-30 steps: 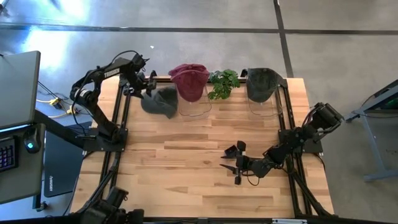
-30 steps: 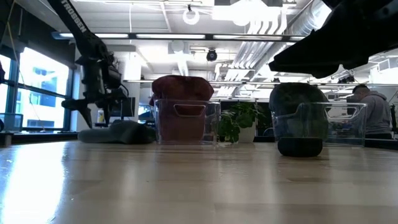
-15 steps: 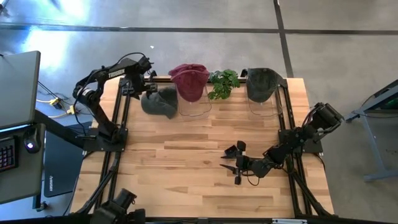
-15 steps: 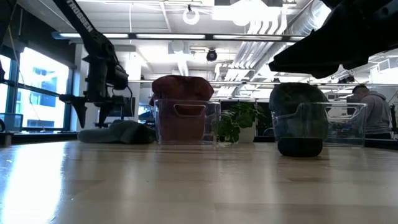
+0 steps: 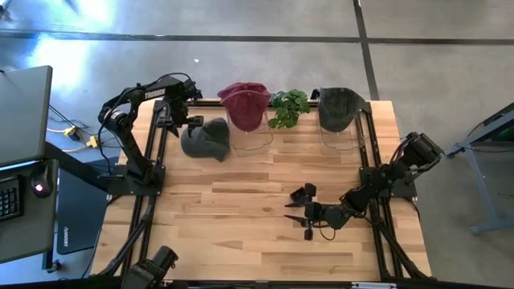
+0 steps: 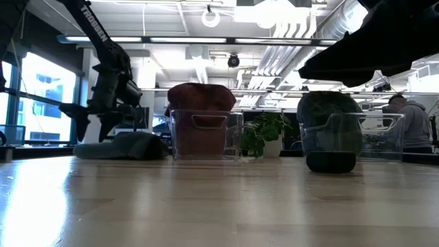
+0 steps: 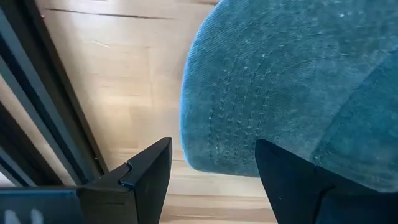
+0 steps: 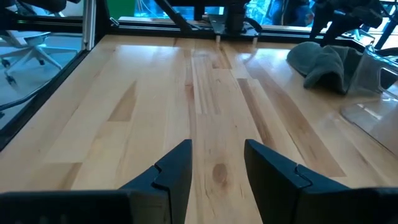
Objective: Pick & Place hat
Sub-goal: Put the black cap into the right transparent bin
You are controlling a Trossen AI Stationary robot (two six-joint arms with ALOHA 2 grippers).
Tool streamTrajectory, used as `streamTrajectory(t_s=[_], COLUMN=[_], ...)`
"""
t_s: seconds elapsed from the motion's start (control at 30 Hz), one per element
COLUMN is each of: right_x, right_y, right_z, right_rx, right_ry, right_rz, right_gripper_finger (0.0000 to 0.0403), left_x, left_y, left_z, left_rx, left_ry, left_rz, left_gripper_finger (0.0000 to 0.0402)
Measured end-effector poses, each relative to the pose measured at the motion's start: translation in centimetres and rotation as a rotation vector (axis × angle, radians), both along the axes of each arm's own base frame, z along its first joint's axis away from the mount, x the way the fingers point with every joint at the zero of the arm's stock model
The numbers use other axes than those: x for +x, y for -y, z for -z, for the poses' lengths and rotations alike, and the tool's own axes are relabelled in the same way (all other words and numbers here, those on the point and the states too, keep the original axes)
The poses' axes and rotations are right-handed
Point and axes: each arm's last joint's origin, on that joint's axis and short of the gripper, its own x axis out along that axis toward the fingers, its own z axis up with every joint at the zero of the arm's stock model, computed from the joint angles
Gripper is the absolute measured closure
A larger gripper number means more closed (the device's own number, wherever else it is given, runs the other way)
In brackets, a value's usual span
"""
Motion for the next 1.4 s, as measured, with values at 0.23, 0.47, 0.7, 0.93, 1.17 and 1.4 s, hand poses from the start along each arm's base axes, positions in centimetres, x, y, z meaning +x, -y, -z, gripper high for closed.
streamTrajectory(t_s=[0.23, 0.47, 0.7, 0.93, 1.17, 1.4], right_x=[0.0, 0.0, 0.0, 0.0, 0.0, 0.0], right_y=[0.0, 0.0, 0.0, 0.0, 0.0, 0.0], right_z=[0.0, 0.0, 0.0, 0.0, 0.0, -0.1], right_rx=[-0.011, -0.012, -0.015, -0.014, -0.012, -0.006], right_ry=[-0.002, -0.001, -0.001, 0.000, 0.003, 0.004], right_rz=[-0.006, -0.006, -0.002, -0.002, -0.003, -0.015], right_gripper_finger=[0.0260, 0.0261, 0.0260, 0.0261, 0.0261, 0.0260], left_x=[0.2, 1.7, 2.6, 2.5, 2.8, 3.3], left_y=[0.4, 2.1, 4.5, 7.2, 10.3, 12.1], left_z=[0.2, 1.7, -0.3, -3.4, -1.4, 2.1], left_rx=[-0.067, -0.117, -0.103, -0.004, 0.034, 0.040], left_ry=[0.149, 0.297, 0.188, 0.133, 0.184, 0.264], left_rz=[0.040, 0.172, 0.307, 0.331, 0.290, 0.276], left_gripper_finger=[0.0174, 0.0174, 0.0174, 0.0174, 0.0174, 0.0174])
